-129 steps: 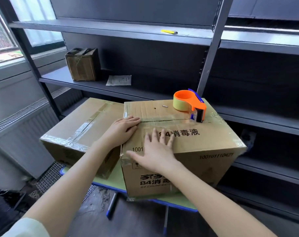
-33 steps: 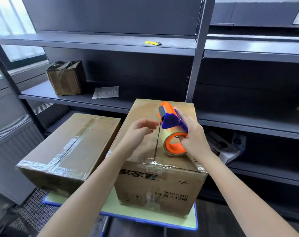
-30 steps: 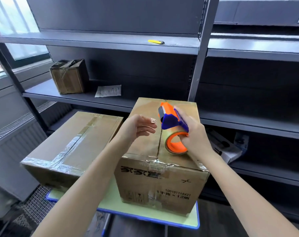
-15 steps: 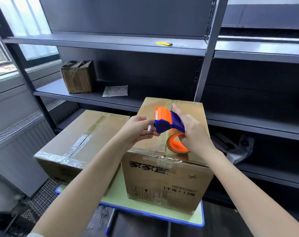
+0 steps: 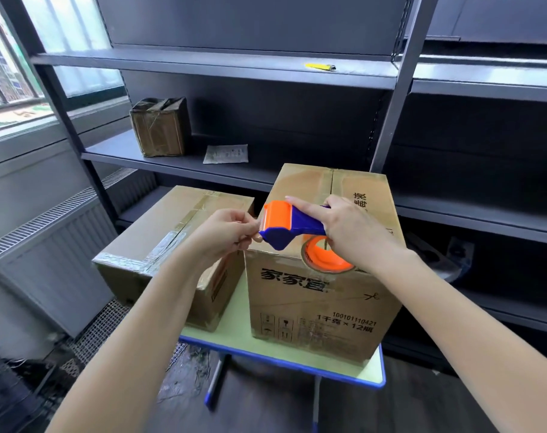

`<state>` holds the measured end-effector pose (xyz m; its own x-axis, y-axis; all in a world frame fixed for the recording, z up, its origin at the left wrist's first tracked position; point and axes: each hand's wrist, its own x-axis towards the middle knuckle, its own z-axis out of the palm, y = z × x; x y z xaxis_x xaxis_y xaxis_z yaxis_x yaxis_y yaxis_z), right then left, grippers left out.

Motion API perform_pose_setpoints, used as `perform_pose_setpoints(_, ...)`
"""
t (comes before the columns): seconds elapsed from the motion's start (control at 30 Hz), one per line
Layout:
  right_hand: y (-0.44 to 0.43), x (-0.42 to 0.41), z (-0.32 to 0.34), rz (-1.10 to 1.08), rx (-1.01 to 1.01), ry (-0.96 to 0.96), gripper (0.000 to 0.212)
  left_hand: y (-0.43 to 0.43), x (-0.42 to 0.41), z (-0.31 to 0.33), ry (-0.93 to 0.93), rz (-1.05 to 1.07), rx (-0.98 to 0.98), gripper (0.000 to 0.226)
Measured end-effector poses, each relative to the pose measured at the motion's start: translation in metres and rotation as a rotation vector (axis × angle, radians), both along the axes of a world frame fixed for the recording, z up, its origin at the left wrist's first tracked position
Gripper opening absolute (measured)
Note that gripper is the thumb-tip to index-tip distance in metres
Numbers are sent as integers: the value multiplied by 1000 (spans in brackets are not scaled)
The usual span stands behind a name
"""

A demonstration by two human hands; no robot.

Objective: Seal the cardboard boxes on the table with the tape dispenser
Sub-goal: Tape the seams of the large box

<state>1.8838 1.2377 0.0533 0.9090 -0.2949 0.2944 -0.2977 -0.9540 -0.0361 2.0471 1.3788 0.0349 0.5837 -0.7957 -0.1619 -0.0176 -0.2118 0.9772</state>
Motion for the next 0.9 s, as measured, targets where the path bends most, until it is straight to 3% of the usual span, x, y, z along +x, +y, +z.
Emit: perform_pose_setpoints(0.9, 16, 4, 2, -61, -24, 91, 81, 8, 43, -11, 288, -199, 13, 26)
